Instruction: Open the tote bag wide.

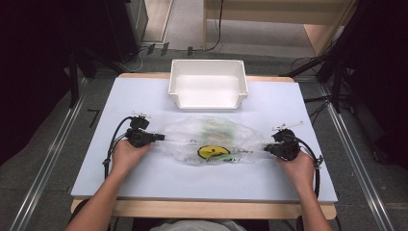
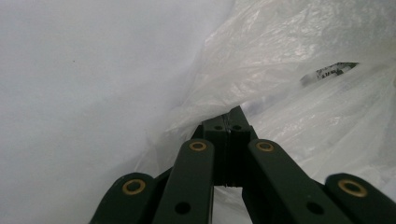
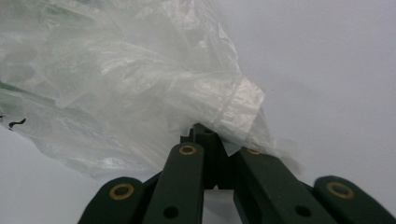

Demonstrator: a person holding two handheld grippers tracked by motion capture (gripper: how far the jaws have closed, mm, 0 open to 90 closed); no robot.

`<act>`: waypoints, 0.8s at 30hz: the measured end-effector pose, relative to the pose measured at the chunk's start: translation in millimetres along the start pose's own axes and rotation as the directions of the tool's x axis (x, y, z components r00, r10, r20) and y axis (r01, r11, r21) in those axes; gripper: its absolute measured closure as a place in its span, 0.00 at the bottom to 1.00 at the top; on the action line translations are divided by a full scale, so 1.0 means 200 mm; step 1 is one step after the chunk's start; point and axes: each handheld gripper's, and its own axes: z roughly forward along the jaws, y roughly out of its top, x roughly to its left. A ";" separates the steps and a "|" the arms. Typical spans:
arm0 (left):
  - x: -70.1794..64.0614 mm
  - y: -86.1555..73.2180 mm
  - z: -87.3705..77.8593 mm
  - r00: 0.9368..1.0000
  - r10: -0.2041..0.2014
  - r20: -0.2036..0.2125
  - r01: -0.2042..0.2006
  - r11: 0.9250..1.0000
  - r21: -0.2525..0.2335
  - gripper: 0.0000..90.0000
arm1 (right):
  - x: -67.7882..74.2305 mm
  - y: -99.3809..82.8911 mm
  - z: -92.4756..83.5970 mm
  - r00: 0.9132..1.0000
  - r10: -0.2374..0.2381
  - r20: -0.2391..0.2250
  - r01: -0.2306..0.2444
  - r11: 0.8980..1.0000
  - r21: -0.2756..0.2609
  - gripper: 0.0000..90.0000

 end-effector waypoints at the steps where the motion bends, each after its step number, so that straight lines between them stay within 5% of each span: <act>1: 0.00 0.00 0.00 1.000 0.006 -0.006 -0.006 1.000 -0.001 1.00 | 0.00 0.00 0.00 1.000 0.002 0.003 -0.002 1.000 -0.001 1.00; 7: 0.00 0.00 -0.01 0.999 0.006 -0.032 -0.007 1.000 -0.005 1.00 | -0.01 -0.01 -0.01 0.999 0.018 0.027 -0.018 1.000 0.004 1.00; 11: 0.00 0.00 0.00 1.000 0.020 -0.020 -0.021 1.000 -0.018 1.00 | 0.02 0.00 -0.01 0.996 -0.056 0.073 0.055 0.998 0.020 1.00; 12: 0.01 0.00 0.01 1.000 0.024 0.016 -0.024 0.999 -0.025 1.00 | 0.03 0.01 -0.01 0.992 -0.114 0.063 0.113 0.993 0.023 1.00; 15: -0.01 0.00 0.02 0.999 0.029 0.031 -0.028 0.999 -0.025 1.00 | 0.03 0.01 0.00 0.994 -0.102 0.028 0.101 0.995 0.016 1.00; 20: -0.11 0.04 0.03 0.993 0.116 0.021 -0.115 0.993 -0.018 1.00 | 0.07 0.04 -0.03 0.993 -0.116 0.013 0.117 0.992 -0.040 1.00; 24: -0.16 0.07 0.01 0.989 0.145 0.018 -0.145 0.989 -0.020 1.00 | 0.08 0.05 -0.05 0.993 -0.117 -0.009 0.116 0.991 -0.068 1.00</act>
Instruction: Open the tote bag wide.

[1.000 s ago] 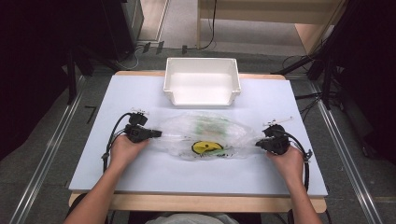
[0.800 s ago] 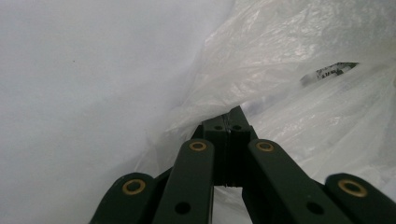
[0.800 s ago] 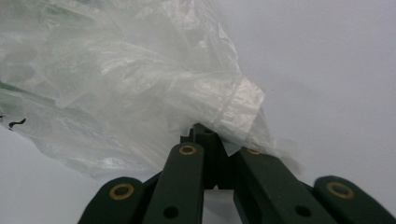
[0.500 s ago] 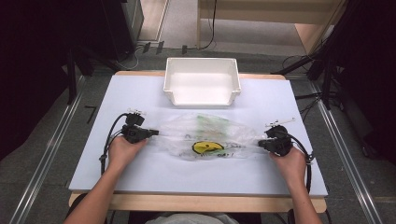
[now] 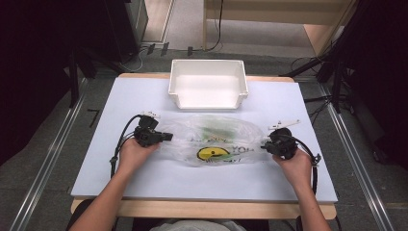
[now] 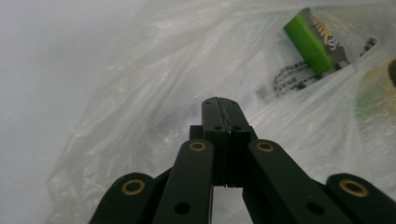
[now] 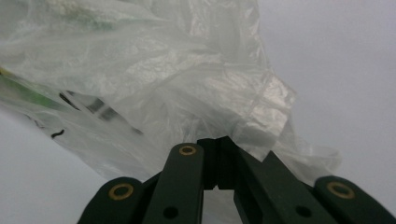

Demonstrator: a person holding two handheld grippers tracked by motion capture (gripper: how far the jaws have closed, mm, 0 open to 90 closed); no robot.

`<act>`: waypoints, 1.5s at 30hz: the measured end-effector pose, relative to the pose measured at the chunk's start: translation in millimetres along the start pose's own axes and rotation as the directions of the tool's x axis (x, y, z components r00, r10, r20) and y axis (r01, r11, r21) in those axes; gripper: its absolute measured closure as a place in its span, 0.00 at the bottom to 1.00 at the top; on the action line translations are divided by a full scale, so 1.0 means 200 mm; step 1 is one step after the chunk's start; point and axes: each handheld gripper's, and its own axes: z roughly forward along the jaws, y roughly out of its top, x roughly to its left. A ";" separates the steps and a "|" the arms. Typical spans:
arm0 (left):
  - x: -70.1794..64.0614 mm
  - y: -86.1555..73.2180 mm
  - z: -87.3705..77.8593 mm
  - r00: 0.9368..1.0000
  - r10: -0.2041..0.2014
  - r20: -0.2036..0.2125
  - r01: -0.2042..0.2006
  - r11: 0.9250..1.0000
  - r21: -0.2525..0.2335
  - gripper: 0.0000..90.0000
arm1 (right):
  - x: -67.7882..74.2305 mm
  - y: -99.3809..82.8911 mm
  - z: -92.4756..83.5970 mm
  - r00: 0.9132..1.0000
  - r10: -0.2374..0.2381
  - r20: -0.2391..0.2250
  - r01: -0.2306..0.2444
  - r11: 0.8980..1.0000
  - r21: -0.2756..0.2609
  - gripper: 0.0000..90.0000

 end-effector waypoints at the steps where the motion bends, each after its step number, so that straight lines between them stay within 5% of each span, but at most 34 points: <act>1: 0.00 0.00 0.00 1.000 0.000 0.000 0.000 1.000 0.000 1.00 | 0.00 0.00 0.00 1.000 0.000 0.000 0.000 1.000 0.000 1.00; 13: -0.06 0.10 -0.15 0.998 0.039 0.057 -0.037 0.998 -0.043 1.00 | 0.12 0.06 -0.09 0.997 -0.009 -0.074 0.005 0.999 -0.047 0.96; 19: -0.08 0.16 -0.12 0.997 0.058 0.055 -0.057 0.998 -0.029 1.00 | 0.15 0.10 -0.09 0.996 -0.022 -0.087 0.017 0.999 -0.052 0.92; 21: -0.09 0.20 -0.11 0.995 0.062 0.083 -0.059 0.998 -0.036 1.00 | 0.16 0.11 -0.09 0.994 -0.022 -0.111 0.017 0.999 -0.047 0.89; 26: -0.11 0.25 -0.07 0.995 0.067 0.080 -0.065 0.998 -0.020 1.00 | 0.19 0.14 -0.09 0.990 -0.042 -0.138 0.033 0.998 -0.062 1.00; 35: -0.16 0.35 0.00 0.992 0.100 0.076 -0.099 0.995 -0.017 1.00 | 0.28 0.32 -0.11 0.982 -0.095 -0.164 0.078 0.991 -0.107 1.00; 45: -0.10 0.40 0.10 0.994 0.093 0.064 -0.093 0.996 -0.007 1.00 | 0.13 0.45 0.01 0.992 -0.027 -0.122 0.014 0.995 -0.103 1.00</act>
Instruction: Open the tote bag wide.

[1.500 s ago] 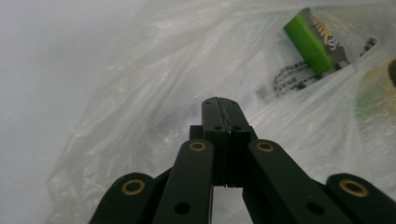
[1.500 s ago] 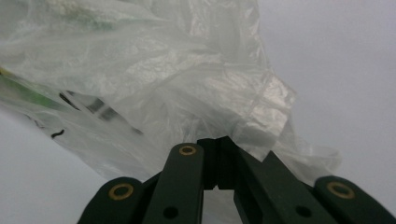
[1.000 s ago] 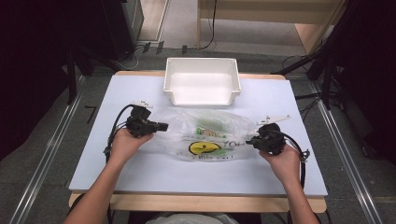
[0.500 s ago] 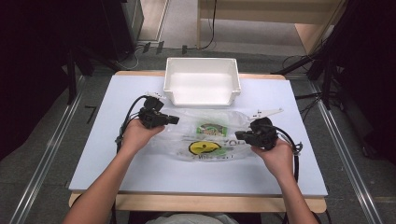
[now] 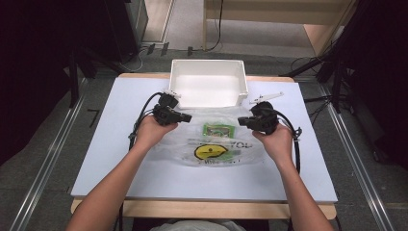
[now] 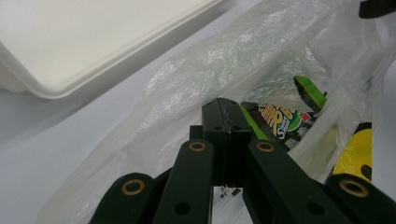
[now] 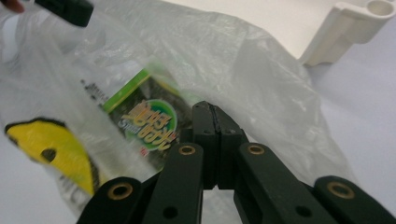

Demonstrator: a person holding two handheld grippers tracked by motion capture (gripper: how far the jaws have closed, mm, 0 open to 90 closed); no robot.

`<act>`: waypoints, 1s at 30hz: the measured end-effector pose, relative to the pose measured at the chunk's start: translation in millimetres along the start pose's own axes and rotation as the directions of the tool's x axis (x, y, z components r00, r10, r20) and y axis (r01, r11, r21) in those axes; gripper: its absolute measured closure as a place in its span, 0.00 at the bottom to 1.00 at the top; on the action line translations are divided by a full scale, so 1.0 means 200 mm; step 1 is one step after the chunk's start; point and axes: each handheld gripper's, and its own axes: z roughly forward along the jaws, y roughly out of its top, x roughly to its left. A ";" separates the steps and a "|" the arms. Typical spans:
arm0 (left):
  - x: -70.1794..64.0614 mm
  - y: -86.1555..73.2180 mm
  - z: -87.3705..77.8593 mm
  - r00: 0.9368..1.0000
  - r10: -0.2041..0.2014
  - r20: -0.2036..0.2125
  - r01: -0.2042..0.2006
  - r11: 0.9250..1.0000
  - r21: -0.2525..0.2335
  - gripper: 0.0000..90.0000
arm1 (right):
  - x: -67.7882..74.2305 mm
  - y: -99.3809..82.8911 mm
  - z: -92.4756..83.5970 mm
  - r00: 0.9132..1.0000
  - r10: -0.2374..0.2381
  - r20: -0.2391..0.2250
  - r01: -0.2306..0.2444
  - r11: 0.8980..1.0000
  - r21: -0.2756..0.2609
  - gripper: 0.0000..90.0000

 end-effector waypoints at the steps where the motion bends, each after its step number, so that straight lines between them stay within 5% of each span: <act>1: 0.01 0.00 0.02 1.000 -0.005 0.007 0.005 1.000 -0.002 1.00 | -0.04 0.02 0.02 1.000 0.023 -0.001 -0.023 1.000 0.000 1.00; 11: 0.04 -0.01 0.11 1.000 0.013 0.014 -0.013 1.000 0.021 1.00 | -0.15 0.03 0.15 0.999 0.037 0.022 -0.038 0.999 0.034 1.00; 15: 0.02 -0.02 0.13 0.998 0.038 0.047 -0.040 0.998 0.040 1.00 | -0.18 -0.01 0.21 0.998 0.065 0.014 -0.066 0.996 0.055 1.00; 27: -0.04 -0.11 0.16 0.992 0.089 0.090 -0.093 0.995 0.036 1.00 | -0.13 -0.11 0.21 0.999 0.050 -0.020 -0.049 0.997 0.064 1.00; 30: -0.05 -0.11 0.18 0.993 0.092 0.067 -0.096 0.994 0.047 1.00 | -0.11 -0.12 0.21 0.999 0.030 -0.032 -0.027 0.997 0.070 1.00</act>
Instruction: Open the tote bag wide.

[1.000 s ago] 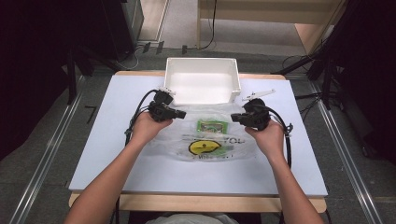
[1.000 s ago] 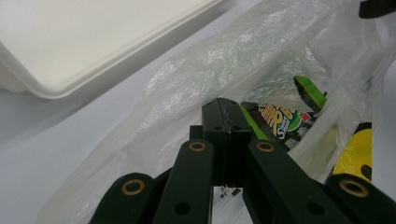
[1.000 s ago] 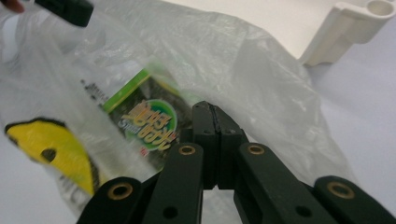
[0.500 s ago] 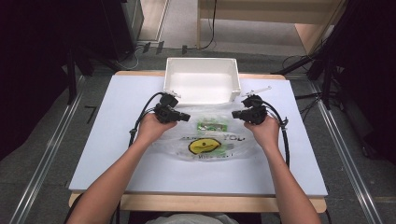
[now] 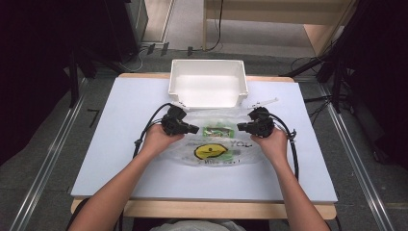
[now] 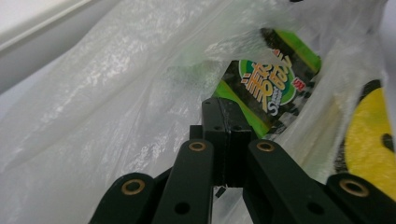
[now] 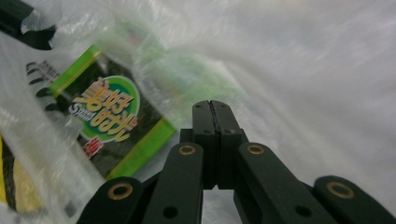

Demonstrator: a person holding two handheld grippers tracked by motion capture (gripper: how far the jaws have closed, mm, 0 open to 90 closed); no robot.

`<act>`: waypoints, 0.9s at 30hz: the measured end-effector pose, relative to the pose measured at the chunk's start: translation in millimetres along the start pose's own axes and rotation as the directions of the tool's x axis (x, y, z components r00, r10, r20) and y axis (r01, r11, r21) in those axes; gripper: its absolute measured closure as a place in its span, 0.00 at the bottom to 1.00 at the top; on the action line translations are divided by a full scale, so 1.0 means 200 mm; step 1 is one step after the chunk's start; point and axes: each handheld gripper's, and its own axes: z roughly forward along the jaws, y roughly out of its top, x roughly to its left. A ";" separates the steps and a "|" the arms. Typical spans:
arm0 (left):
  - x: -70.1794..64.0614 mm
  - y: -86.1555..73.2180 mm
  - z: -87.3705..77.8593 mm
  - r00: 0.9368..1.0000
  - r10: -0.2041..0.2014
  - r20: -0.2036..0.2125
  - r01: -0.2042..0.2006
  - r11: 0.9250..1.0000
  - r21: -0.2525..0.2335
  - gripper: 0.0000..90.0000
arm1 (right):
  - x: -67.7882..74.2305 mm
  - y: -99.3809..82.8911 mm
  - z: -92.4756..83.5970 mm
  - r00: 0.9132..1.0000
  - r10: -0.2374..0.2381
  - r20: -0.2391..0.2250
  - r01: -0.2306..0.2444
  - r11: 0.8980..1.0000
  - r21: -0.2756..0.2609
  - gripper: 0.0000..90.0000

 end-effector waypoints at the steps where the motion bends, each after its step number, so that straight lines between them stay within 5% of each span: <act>1: 0.01 0.01 0.02 0.999 0.004 -0.040 -0.004 1.000 0.010 1.00 | 0.02 0.00 0.01 1.000 -0.017 0.009 0.016 1.000 0.017 1.00; 6: 0.03 0.03 0.05 0.996 -0.002 -0.086 0.003 1.000 0.015 1.00 | 0.00 0.00 0.05 1.000 -0.016 0.020 0.015 0.999 0.039 1.00; 10: 0.07 0.05 0.07 0.990 -0.033 -0.137 0.029 0.999 -0.030 1.00 | -0.02 0.02 0.06 0.999 -0.004 0.051 0.003 0.999 0.032 1.00; 14: 0.09 0.05 0.08 0.988 -0.060 -0.139 0.055 0.998 -0.037 1.00 | -0.03 0.04 0.03 0.999 0.007 0.036 -0.008 1.000 0.013 1.00; 27: 0.09 0.12 0.10 0.988 -0.088 -0.130 0.084 0.996 -0.036 1.00 | 0.17 0.20 -0.08 0.995 -0.077 -0.065 0.074 0.996 -0.047 1.00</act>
